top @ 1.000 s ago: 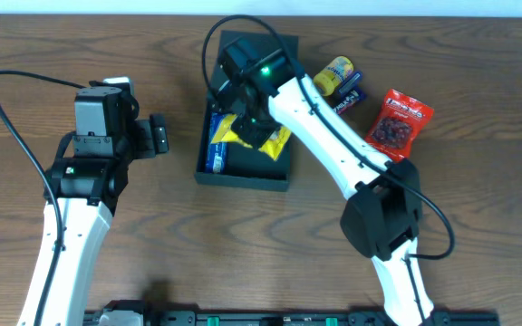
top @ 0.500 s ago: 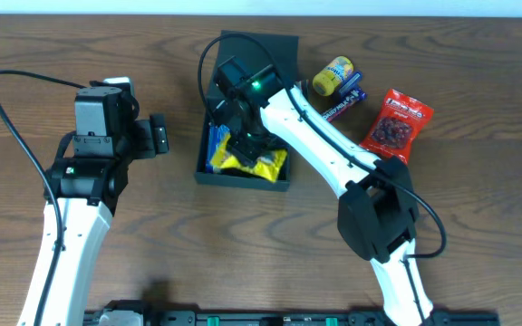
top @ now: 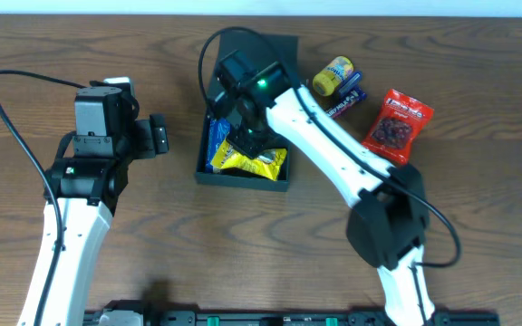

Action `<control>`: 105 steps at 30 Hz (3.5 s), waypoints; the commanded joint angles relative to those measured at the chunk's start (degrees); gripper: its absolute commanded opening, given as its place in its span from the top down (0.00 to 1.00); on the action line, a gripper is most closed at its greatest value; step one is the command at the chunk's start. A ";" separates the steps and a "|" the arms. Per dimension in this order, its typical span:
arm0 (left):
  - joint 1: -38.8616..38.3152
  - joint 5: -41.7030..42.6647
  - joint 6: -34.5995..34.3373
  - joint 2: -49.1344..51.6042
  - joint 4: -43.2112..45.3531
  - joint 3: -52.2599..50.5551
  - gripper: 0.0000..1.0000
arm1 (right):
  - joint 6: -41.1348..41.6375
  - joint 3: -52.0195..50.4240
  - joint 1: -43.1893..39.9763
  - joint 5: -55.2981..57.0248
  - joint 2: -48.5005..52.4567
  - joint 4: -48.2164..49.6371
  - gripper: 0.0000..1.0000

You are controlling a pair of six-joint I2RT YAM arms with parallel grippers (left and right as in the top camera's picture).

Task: Pack container
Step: 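Lower the yellow bag into the box and press it down, then withdraw the right gripper and reach to the red HACKS bag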

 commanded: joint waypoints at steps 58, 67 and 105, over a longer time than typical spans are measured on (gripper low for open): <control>0.24 0.70 0.24 -0.57 0.42 1.73 0.05 | 4.52 -14.99 -3.39 -10.64 -6.54 18.08 0.99; 0.24 0.68 0.24 -0.57 0.44 1.73 0.05 | 4.52 -15.28 -2.08 -10.60 1.53 13.97 0.98; 0.24 0.68 0.22 -0.57 0.42 1.73 0.05 | 6.67 -14.51 -3.04 -12.55 -6.23 18.21 0.99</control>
